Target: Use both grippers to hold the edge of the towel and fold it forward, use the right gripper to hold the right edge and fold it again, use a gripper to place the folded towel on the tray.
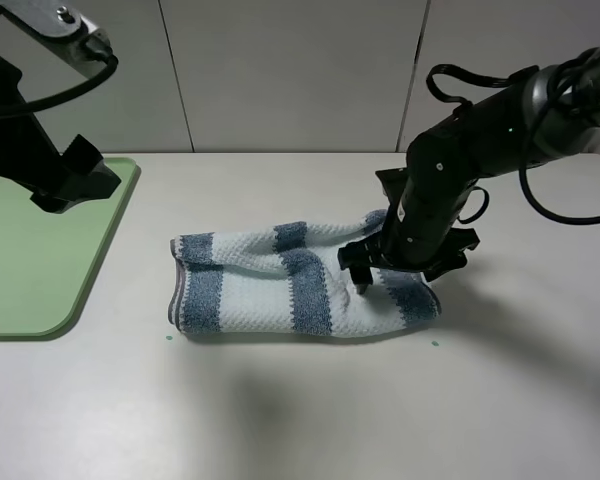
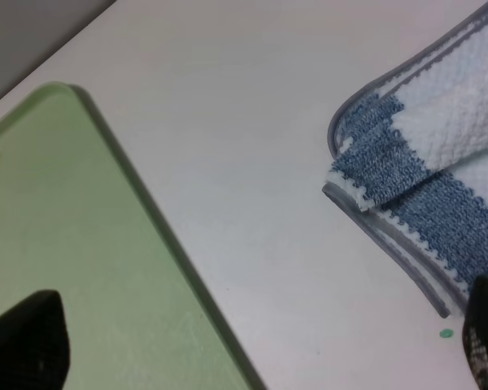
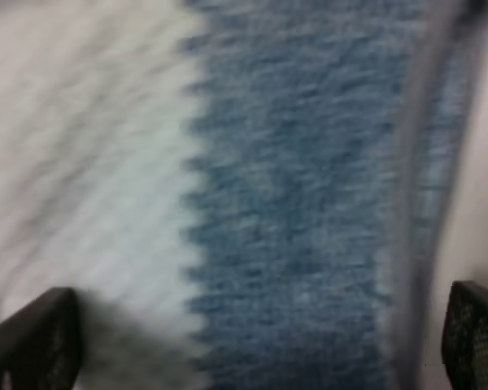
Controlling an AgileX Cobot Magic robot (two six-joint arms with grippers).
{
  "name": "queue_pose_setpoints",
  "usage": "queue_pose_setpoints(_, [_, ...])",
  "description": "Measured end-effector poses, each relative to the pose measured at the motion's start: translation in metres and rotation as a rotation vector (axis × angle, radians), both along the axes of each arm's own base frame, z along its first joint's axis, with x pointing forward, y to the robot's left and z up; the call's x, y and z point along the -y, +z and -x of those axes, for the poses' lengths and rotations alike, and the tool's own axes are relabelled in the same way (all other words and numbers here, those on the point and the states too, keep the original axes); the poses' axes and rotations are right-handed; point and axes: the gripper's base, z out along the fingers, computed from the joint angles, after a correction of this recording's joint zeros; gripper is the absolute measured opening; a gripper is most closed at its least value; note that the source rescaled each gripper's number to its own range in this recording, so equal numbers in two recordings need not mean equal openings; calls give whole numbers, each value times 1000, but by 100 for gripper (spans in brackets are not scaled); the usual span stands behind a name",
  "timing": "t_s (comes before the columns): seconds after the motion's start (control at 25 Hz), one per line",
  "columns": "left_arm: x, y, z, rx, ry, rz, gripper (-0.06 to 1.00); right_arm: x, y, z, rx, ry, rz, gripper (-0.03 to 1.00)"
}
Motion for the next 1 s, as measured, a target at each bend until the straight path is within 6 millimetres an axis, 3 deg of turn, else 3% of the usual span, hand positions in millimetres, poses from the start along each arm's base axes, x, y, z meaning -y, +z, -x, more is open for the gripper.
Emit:
queue_pose_setpoints(0.24, [0, 0, 0, 0, 0, 0, 100, 25, 0, -11, -19, -74, 5, 100])
queue_pose_setpoints(1.0, [0, 0, 0, 1, 0, 1, 100, 22, -17, -14, -31, -46, -13, 100])
